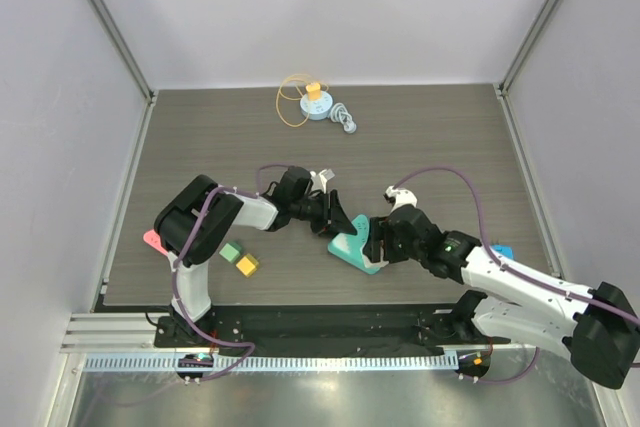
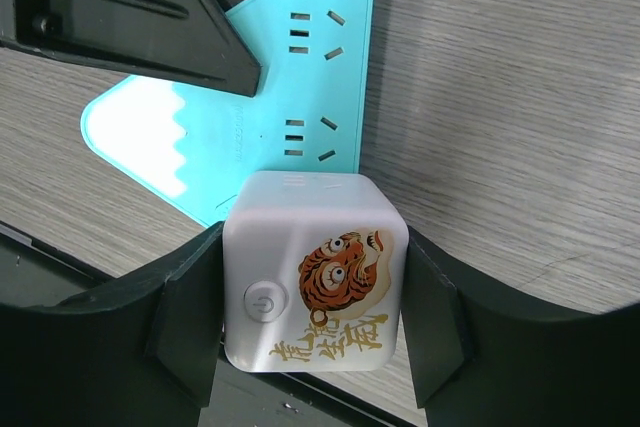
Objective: Pull the plug off the socket
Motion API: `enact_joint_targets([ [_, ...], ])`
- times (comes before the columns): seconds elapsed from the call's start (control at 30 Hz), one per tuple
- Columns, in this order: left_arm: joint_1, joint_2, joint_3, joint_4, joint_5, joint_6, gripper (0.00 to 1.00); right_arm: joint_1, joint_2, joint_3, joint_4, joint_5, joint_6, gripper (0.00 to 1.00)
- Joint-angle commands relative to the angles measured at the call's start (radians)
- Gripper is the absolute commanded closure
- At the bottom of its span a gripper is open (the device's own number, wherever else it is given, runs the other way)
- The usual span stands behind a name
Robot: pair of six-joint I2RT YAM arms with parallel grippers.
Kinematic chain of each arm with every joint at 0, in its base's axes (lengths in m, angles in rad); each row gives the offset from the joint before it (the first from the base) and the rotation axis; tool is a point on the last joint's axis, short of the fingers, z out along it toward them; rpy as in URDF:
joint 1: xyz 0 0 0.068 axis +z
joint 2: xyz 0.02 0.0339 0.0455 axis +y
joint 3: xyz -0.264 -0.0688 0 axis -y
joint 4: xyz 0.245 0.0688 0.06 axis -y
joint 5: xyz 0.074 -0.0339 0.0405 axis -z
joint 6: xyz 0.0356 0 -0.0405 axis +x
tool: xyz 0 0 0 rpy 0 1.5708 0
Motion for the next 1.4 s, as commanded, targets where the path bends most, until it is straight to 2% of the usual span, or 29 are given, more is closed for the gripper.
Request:
enact_joint_targets([
  [0.0,-0.005,-0.005,-0.012,-0.005,-0.050,0.062,1.00,0.004,0.025,0.034,0.014,0.008,-0.006,0.36],
  [0.2,-0.005,-0.001,-0.013,0.021,-0.016,0.061,0.76,0.004,0.051,0.039,0.024,0.025,-0.006,0.48],
  [0.23,-0.005,0.001,-0.013,0.025,-0.010,0.062,0.68,0.004,0.052,0.039,0.025,0.026,-0.004,0.51],
  [0.27,-0.007,0.004,-0.007,0.033,-0.001,0.062,0.65,0.004,0.052,0.039,0.034,0.029,-0.003,0.51],
  [0.43,-0.014,0.028,0.014,0.038,0.047,0.064,0.59,0.006,0.066,0.045,0.068,0.035,0.004,0.53],
  [0.57,-0.019,0.031,0.016,0.038,0.055,0.068,0.59,0.004,0.092,0.067,0.085,0.043,0.004,0.54],
  [0.63,-0.019,0.033,0.017,0.038,0.058,0.067,0.59,0.004,0.105,0.070,0.094,0.040,0.007,0.55],
  [0.7,-0.017,0.033,0.016,0.035,0.053,0.070,0.65,0.004,0.111,0.073,0.105,0.042,0.008,0.55],
  [0.73,-0.019,0.030,0.016,0.032,0.052,0.068,0.78,0.004,0.117,0.071,0.106,0.043,0.008,0.57],
  [0.77,-0.018,0.031,0.017,0.027,0.043,0.068,0.85,0.004,0.118,0.071,0.108,0.040,0.008,0.57],
  [0.8,-0.017,0.034,0.022,0.018,0.036,0.071,0.96,0.004,0.120,0.070,0.108,0.043,0.008,0.57],
  [0.83,-0.017,0.035,0.023,0.007,0.032,0.071,1.00,0.004,0.120,0.065,0.105,0.046,0.008,0.58],
  [0.87,-0.019,0.033,0.023,0.004,0.020,0.071,1.00,0.004,0.117,0.062,0.108,0.048,0.011,0.58],
  [1.07,-0.019,0.013,0.013,-0.022,-0.025,0.084,1.00,0.006,0.076,0.041,0.099,0.064,0.034,0.75],
  [1.17,-0.018,-0.004,0.001,-0.022,-0.045,0.091,1.00,0.004,0.046,0.044,0.090,0.086,0.054,0.90],
  [1.2,-0.019,-0.013,-0.004,-0.022,-0.053,0.096,1.00,0.004,0.042,0.045,0.086,0.100,0.065,0.98],
  [1.37,-0.027,-0.027,-0.006,-0.054,-0.091,0.116,1.00,0.003,0.029,0.091,0.030,0.153,0.102,0.99],
])
